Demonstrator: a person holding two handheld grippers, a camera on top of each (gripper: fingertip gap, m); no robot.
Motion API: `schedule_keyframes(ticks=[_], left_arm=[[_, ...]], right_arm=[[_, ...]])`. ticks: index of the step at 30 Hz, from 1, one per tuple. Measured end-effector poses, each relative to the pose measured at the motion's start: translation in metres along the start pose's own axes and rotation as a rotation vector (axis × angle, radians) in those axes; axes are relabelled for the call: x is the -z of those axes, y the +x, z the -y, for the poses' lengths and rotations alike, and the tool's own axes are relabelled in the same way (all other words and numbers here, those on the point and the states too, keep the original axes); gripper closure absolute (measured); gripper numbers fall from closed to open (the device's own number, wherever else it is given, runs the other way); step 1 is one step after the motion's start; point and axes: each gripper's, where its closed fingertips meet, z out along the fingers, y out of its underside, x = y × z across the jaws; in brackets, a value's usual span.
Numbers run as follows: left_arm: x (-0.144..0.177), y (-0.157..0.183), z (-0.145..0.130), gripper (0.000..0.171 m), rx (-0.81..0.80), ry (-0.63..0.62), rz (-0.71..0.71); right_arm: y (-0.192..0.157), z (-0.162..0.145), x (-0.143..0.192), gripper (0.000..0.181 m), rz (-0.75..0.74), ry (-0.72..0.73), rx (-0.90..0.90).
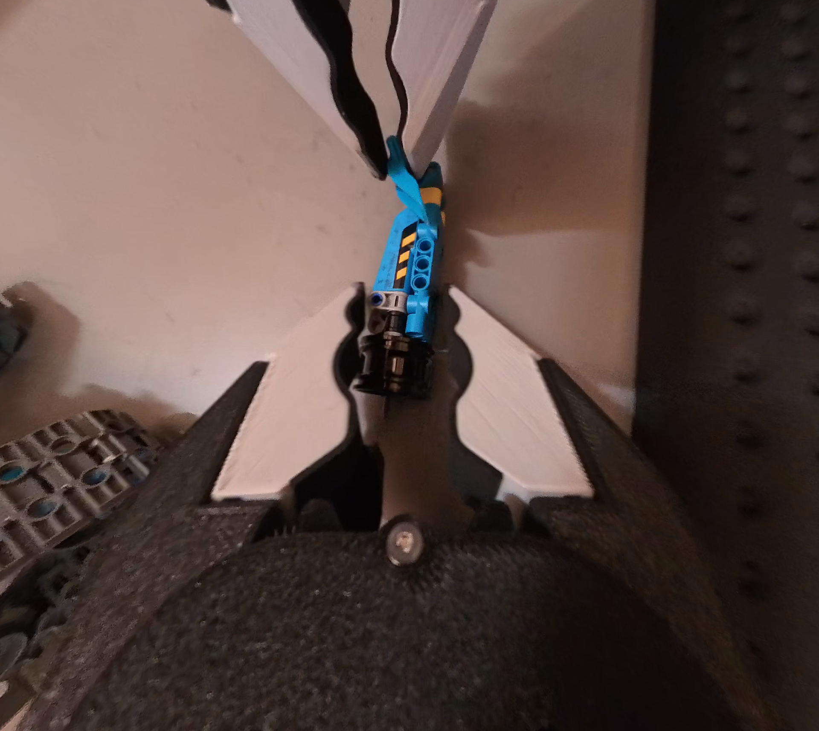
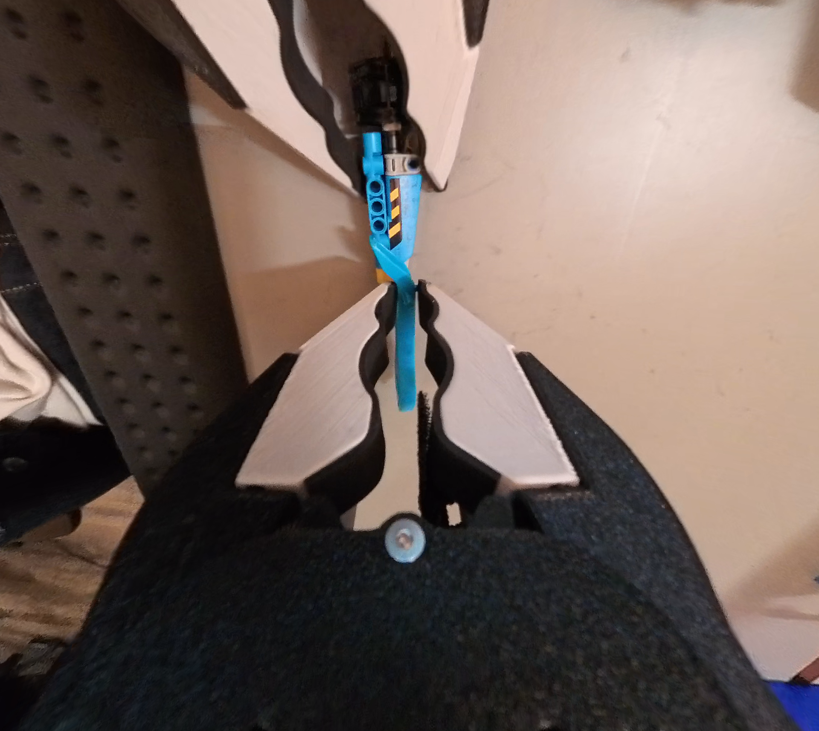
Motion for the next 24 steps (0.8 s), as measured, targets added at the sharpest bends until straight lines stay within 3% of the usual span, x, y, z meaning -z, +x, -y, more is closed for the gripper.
schedule_keyframes(ticks=[9, 17, 24], left_arm=[[-0.0009, 0.0011, -0.0006, 0.145, -0.019, -0.004, 0.011], [-0.0013, 0.0012, -0.0005, 0.145, -0.016, -0.003, 0.009], [-0.0014, 0.0014, -0.0004, 0.145, -0.013, -0.003, 0.006]], right_arm=[[-0.0002, 0.0067, -0.0024, 0.174, -0.01, -0.012, -0.01], [-0.0016, 0.0051, -0.001, 0.174, -0.06, 0.222, -0.023], [-0.002, 0.0041, -0.001, 0.174, -0.044, 0.332, 0.001]])
